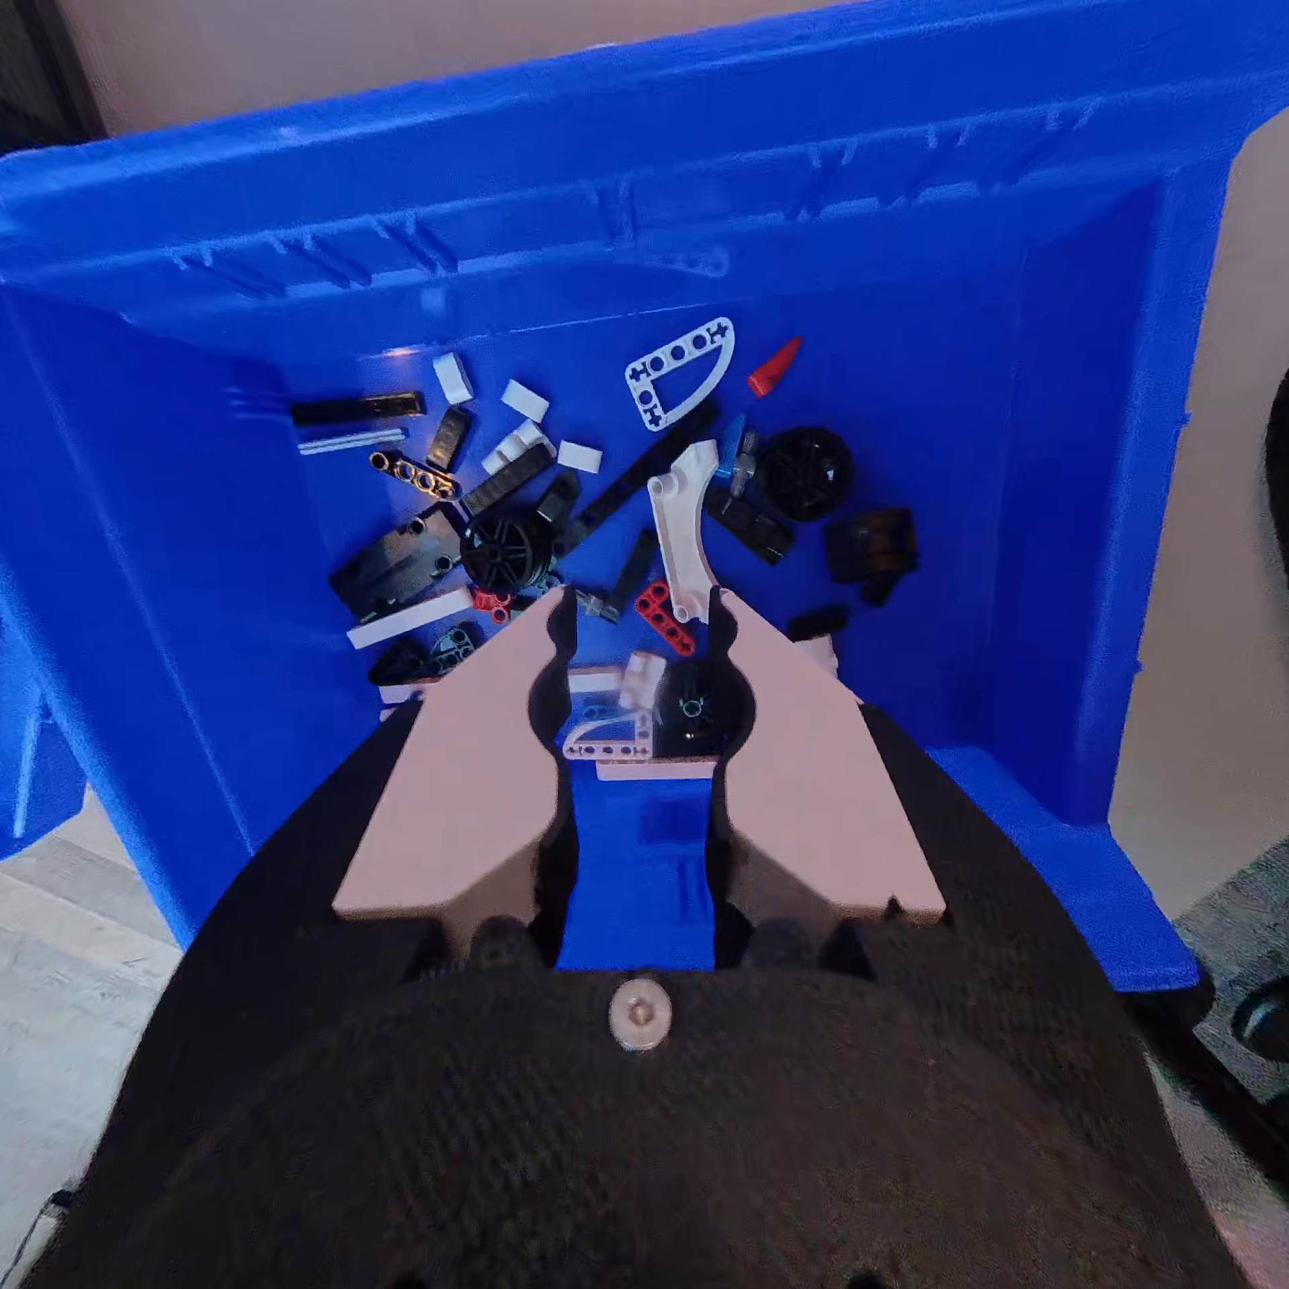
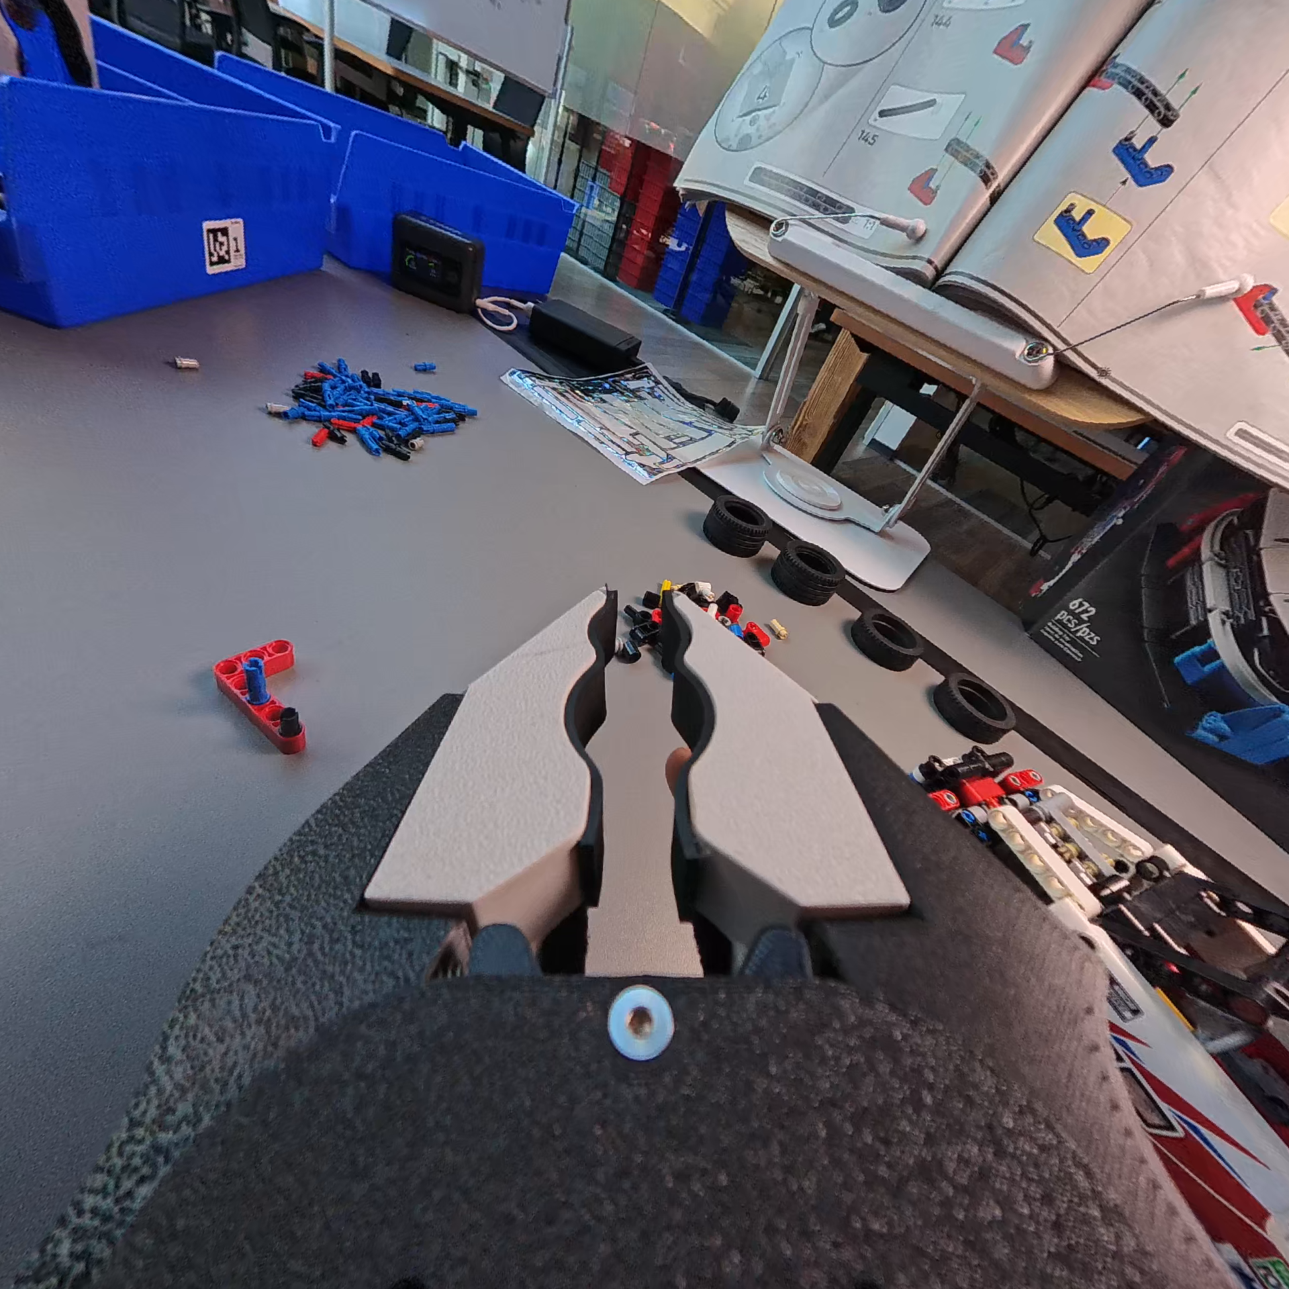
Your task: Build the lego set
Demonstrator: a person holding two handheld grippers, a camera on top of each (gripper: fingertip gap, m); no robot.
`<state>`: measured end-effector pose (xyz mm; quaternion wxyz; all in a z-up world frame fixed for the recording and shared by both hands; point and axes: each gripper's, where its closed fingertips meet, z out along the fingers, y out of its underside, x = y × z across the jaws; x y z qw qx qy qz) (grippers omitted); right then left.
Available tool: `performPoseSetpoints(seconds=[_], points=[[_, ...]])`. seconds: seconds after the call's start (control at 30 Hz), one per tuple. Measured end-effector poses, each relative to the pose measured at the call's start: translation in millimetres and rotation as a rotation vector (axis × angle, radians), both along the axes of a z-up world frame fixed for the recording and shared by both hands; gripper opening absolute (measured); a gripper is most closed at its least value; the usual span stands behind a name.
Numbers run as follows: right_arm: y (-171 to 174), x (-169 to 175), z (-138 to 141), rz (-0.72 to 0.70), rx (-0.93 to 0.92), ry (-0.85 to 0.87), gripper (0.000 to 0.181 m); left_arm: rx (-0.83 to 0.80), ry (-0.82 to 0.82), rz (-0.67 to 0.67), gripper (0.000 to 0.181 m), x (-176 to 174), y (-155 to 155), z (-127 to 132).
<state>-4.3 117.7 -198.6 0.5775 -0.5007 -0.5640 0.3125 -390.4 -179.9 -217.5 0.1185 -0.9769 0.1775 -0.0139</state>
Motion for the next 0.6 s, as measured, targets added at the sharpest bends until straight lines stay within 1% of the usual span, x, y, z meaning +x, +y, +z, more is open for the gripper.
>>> performPoseSetpoints(seconds=[0.17, 0.3, 0.43, 0.5, 0.6], points=[[0.9, 0.4, 0.5, -0.003, -0.006, 0.003, 0.01, -0.005, 0.122, -0.108, 0.033, -8.9, 21.6, -34.1], [1.0, 0.5, 0.6, -0.004, -0.006, 0.004, 0.01, -0.064, 0.111, -0.197, 0.031, -4.3, 23.1, -54.0], [1.7, 0.7, 0.5, -0.007, -0.012, 0.004, 0.01, -0.11, 0.122, -0.234, 0.025, -5.8, 21.3, -61.2], [2.1, 0.6, 0.4, -0.008, -0.014, 0.003, 0.011, -0.109, 0.129, -0.244, 0.017, -7.1, 22.3, -62.0], [2.0, 0.6, 0.3, -0.007, -0.015, 0.002, 0.01, -0.137, 0.135, -0.251, 0.01, -10.3, 18.1, -63.8]])
